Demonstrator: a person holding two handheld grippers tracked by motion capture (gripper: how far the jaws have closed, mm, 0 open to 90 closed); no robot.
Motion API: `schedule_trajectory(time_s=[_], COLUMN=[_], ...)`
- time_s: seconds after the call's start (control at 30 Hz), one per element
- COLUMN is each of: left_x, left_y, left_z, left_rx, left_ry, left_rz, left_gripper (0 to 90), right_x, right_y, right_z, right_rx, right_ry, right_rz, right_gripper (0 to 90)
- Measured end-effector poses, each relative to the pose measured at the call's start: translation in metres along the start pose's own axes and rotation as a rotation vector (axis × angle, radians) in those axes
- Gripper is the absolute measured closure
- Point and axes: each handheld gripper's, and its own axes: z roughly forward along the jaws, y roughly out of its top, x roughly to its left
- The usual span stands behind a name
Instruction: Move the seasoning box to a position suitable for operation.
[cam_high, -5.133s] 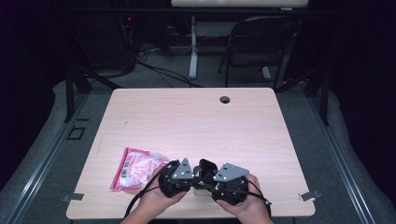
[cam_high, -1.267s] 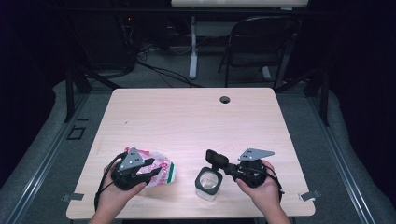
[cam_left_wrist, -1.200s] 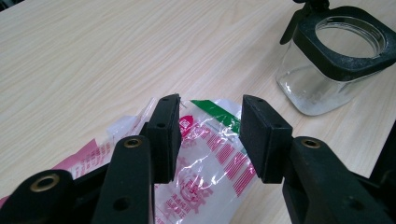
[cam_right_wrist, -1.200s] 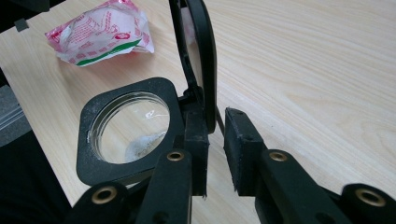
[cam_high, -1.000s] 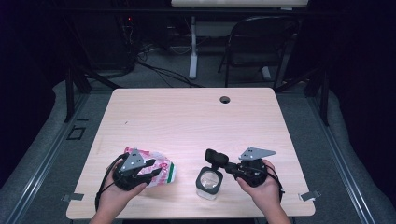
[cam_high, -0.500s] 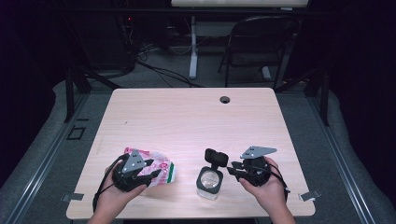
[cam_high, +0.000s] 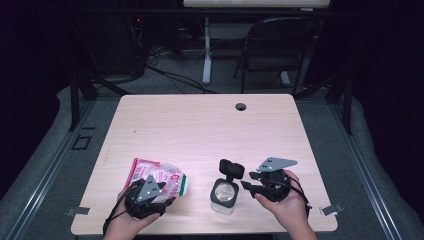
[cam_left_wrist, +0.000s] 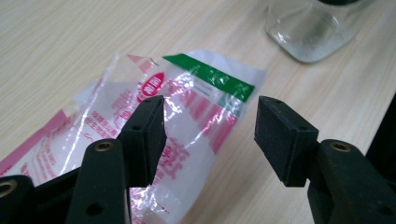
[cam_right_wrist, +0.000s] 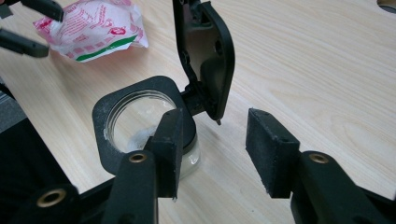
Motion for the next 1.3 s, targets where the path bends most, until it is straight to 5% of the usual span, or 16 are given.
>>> schedule_trajectory(time_s=[0.3,0.6,0.87,1.3], left_x=[-0.003,-0.008,-0.004,-0.001], left_y=[-0.01,-0.013,-0.013,-0.011], left_z=[0.016,0.034,0.041,0.042], left_rx=[0.042,0.066,0.087,0.078], left_ry=[0.036,0.125,0.175,0.178], left_rz=[0.009,0.081,0.098,0.078], left_gripper=[40.6,39.1,39.9,62.1], right_x=[-0.001,-0.002,-0.003,-0.003], right_y=[-0.001,-0.002,-0.002,-0.002], right_z=[0.001,0.002,0.002,0.002], right_rx=[-0.012,-0.028,-0.03,-0.047], right_ry=[0.001,-0.007,-0.01,-0.014], right_rz=[0.009,0.013,0.018,0.024], right_gripper=[54.2,53.3,53.4,53.4])
